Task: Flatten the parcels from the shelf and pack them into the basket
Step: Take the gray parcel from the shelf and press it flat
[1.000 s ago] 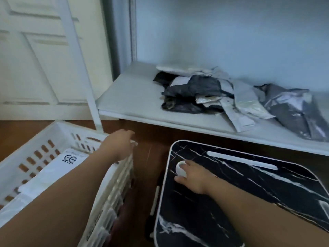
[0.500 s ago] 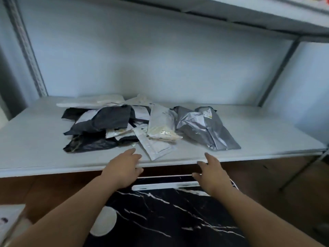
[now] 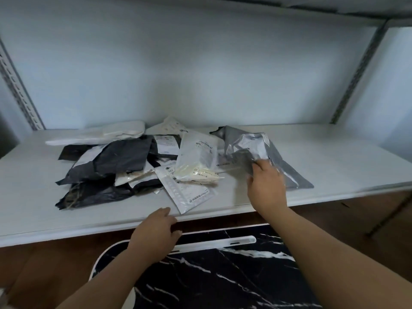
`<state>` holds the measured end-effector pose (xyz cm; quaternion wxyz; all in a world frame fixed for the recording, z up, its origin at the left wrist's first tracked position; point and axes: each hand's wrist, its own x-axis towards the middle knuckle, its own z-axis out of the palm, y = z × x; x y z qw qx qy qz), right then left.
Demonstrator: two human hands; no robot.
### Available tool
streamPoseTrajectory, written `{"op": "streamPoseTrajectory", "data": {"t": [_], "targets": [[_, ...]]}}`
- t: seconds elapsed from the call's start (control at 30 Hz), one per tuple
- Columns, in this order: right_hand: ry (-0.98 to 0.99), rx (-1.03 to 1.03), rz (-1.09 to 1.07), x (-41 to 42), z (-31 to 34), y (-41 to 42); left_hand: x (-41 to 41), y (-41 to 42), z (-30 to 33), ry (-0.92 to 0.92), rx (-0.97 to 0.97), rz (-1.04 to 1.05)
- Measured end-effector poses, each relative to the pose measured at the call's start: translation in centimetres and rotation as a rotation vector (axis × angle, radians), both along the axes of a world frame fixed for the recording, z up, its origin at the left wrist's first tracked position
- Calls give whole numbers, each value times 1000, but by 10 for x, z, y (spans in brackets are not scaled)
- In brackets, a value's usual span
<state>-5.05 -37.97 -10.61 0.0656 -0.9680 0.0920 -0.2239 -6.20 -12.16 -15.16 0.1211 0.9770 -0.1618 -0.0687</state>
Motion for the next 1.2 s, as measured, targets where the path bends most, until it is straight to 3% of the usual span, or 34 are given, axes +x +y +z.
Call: {"op": "streamPoseTrajectory", "data": {"t": [0.07, 0.17, 0.27, 0.33, 0.43, 0.53, 0.6, 0.67, 0.8, 0.93, 1.03, 1.2], "targets": [[-228, 15, 39, -21, -2, -2, -6, -2, 5, -59, -113, 85], [-249, -59, 98, -71, -12, 10, -25, -12, 22, -103, -414, 225], [-137, -147, 195, -130, -36, 36, -50, -27, 39, 279, -872, 366], [-37, -170, 290, -166, -55, 57, -71, -37, 39, 550, -1012, 447], [42, -174, 451, -210, -79, 89, -100, -42, 19, 559, -910, 493], [40, -199, 633, -237, -95, 110, -129, -27, -6, 335, -504, 397], [30, -170, 695, -251, -94, 112, -154, -5, -20, 342, -421, 422], [24, -85, 598, -259, -92, 108, -176, 25, -33, 373, -379, 505], [113, 168, 124, -255, -92, 89, -194, 81, -51, 411, -254, 728], [494, 462, -326, -253, -112, 75, -199, 109, -52, 419, -245, 816], [631, 590, -258, -254, -129, 89, -202, 107, -56, 398, -238, 782], [454, 552, -263, -247, -124, 115, -200, 89, -66, 282, -228, 721]]}}
